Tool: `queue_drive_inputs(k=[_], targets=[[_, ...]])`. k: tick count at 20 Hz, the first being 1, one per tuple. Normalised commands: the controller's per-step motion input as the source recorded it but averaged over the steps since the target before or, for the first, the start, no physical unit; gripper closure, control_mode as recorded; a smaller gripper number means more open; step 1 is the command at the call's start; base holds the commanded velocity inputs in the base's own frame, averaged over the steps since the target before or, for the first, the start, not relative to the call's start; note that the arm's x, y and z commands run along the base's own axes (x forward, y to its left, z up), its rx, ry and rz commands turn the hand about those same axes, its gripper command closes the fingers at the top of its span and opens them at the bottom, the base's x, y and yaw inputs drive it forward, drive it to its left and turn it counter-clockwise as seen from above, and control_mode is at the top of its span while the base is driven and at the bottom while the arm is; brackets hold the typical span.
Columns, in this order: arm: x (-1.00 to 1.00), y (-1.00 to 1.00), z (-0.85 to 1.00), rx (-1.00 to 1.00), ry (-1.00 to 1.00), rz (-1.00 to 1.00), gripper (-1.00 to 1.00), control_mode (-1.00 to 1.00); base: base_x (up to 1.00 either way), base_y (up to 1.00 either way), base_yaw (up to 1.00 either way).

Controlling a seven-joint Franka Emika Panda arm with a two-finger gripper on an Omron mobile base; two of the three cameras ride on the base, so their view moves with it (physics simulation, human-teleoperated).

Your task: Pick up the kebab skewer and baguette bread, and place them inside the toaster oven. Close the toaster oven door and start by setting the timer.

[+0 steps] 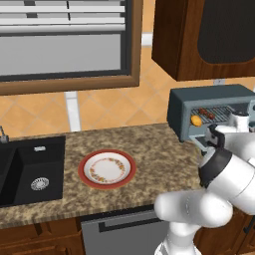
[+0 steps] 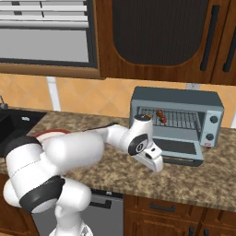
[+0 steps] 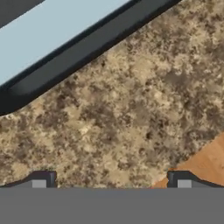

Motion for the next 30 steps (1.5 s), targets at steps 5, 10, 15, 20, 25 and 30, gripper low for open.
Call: queue_drive_inputs(k=[5,10,15,20,25,30], targets=[[0.64,0.24,-0.24,0.07,0.0,0.49,-1.0,-1.0,0.0,0.0,0.0],[0.53,0.18,-0.32,0.05,0.04,0.37,-1.0,-1.0,0.0,0.0,0.0],[0.36,-0.13,-0.31,0.0,0.02,0.16,-1.0,-1.0,0.0,0.0,0.0],[0.24,-0.27,-0.15,0.0,0.0,0.01,-1.0,-1.0,0.0,0.0,0.0],[-0.05,-0.26,-0.1,0.0,-0.01,0.0,-1.0,-1.0,0.0,0.0,0.0],[-0.37,-0.17,0.0,0.0,-0.04,-0.02,-1.0,-1.0,0.0,0.0,0.0]])
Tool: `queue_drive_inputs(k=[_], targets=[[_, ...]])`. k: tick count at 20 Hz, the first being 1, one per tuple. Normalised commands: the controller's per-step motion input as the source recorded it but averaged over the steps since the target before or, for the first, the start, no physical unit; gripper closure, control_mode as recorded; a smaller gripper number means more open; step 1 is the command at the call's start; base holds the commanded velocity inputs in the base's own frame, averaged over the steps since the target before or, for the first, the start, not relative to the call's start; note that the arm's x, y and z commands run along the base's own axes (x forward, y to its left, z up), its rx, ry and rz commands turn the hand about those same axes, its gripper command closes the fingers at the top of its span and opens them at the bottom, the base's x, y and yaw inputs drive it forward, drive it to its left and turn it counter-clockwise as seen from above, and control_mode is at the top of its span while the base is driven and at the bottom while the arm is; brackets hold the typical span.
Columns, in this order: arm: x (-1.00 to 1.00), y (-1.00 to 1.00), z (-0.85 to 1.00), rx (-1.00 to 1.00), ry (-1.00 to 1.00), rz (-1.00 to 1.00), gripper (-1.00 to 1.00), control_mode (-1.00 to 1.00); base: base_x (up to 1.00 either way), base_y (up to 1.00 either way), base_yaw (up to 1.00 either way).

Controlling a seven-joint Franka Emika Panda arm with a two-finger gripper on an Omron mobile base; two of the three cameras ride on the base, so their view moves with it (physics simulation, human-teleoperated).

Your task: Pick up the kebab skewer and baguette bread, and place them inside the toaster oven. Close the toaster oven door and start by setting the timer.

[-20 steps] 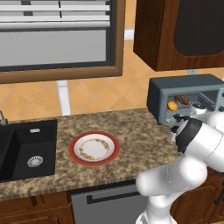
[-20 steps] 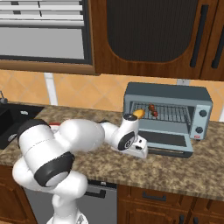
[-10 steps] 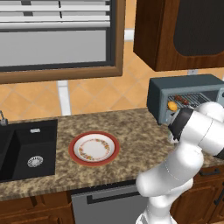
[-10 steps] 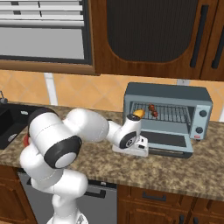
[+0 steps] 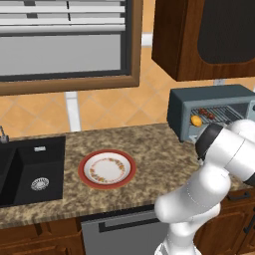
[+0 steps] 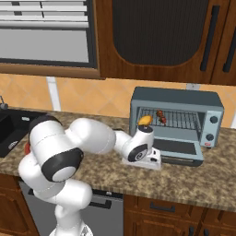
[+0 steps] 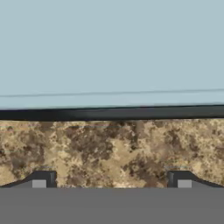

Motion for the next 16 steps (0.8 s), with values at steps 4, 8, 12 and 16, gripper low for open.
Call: queue_drive_inputs(k=[4,8,12,16], targets=[[0.26,0.01,-0.09,0.0,-0.1,-0.02,-1.0,-1.0,0.0,0.0,0.0],[0.36,0.0,-0.09,0.0,-0.12,0.0,-1.0,-1.0,0.0,0.0,0.0],[0.11,0.0,-0.13,0.0,-0.1,0.0,-1.0,-1.0,0.0,0.0,0.0],[0.35,0.0,0.0,0.0,-0.11,0.0,-1.0,-1.0,0.0,0.0,0.0]])
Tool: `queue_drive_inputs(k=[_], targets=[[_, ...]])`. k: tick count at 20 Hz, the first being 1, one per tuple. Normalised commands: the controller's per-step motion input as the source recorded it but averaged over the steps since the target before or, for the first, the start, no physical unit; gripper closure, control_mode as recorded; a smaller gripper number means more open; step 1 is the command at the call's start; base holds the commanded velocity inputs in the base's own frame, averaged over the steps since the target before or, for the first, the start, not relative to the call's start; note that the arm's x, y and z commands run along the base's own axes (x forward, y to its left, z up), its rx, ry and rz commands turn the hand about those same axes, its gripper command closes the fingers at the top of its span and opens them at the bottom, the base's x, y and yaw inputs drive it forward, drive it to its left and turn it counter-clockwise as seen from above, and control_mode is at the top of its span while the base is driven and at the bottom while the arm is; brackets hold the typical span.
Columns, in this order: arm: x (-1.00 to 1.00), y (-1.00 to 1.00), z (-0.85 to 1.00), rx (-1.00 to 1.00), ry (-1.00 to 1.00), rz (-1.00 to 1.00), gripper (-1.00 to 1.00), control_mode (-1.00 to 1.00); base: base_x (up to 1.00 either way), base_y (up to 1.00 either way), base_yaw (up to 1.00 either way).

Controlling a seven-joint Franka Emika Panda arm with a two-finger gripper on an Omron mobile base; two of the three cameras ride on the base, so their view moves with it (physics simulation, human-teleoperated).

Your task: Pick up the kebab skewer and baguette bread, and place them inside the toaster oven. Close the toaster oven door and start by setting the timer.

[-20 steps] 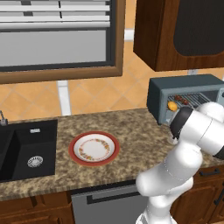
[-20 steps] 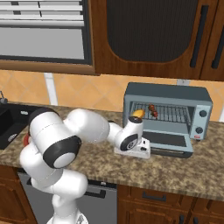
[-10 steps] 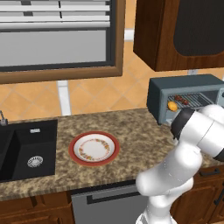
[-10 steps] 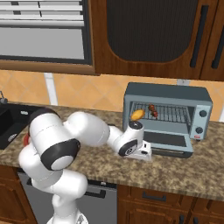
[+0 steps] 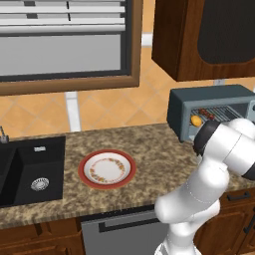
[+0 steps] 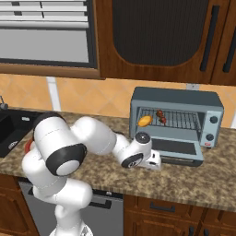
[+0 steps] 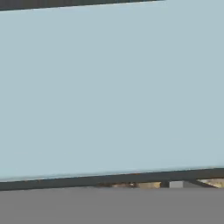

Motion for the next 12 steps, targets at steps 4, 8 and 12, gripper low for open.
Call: queue_drive_inputs(k=[4,8,12], targets=[[0.64,0.0,0.0,0.0,-0.08,0.0,-1.0,-1.0,0.0,0.0,0.0],[0.78,0.0,0.09,0.01,-0.12,0.0,-1.0,-1.0,0.0,0.0,0.0],[0.94,0.0,0.38,0.03,-0.05,0.0,-1.0,-1.0,0.0,0.0,0.0]])
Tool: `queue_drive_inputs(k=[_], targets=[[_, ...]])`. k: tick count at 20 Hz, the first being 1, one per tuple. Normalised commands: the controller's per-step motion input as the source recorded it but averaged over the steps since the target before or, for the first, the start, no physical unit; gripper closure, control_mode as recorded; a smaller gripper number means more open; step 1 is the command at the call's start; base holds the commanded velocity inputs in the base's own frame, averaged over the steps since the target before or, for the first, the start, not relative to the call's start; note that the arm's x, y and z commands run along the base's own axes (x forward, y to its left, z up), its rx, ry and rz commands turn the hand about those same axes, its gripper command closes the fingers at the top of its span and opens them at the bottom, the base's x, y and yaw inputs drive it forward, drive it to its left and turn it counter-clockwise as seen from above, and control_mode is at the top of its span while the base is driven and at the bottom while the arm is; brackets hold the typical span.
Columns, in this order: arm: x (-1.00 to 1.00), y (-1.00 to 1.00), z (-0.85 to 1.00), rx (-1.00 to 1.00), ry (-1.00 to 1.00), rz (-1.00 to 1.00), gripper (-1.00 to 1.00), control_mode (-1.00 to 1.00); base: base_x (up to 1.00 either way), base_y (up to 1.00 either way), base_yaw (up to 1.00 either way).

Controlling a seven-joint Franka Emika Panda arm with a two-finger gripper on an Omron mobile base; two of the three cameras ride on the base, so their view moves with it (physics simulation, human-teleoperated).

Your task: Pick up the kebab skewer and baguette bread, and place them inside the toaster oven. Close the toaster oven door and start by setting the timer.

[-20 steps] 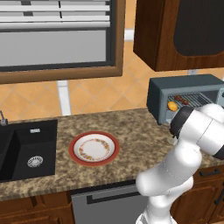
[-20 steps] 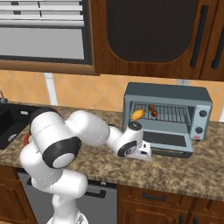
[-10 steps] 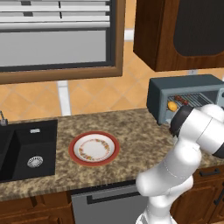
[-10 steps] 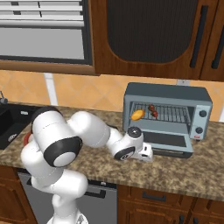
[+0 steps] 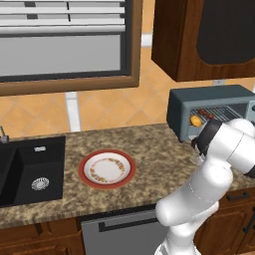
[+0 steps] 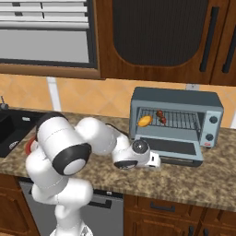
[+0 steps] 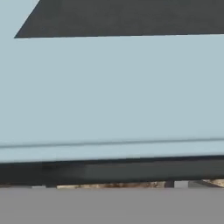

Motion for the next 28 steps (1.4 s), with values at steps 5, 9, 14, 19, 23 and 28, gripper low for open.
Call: queue_drive_inputs(k=[5,9,14,19,23,28], targets=[[0.95,0.0,0.65,0.06,-0.03,0.0,-1.0,-1.0,0.0,0.0,0.0],[0.8,0.0,0.83,0.06,0.0,0.0,-1.0,-1.0,0.0,0.0,0.0],[0.75,0.0,1.0,0.05,0.0,0.0,-1.0,-1.0,0.0,0.0,0.0],[0.72,0.0,1.0,0.04,0.01,0.0,-1.0,-1.0,0.0,0.0,0.0],[0.8,0.0,1.0,0.05,0.04,0.0,-1.0,-1.0,0.0,0.0,0.0],[0.81,-0.01,1.0,0.06,0.02,0.0,-1.0,-1.0,0.0,0.0,0.0]])
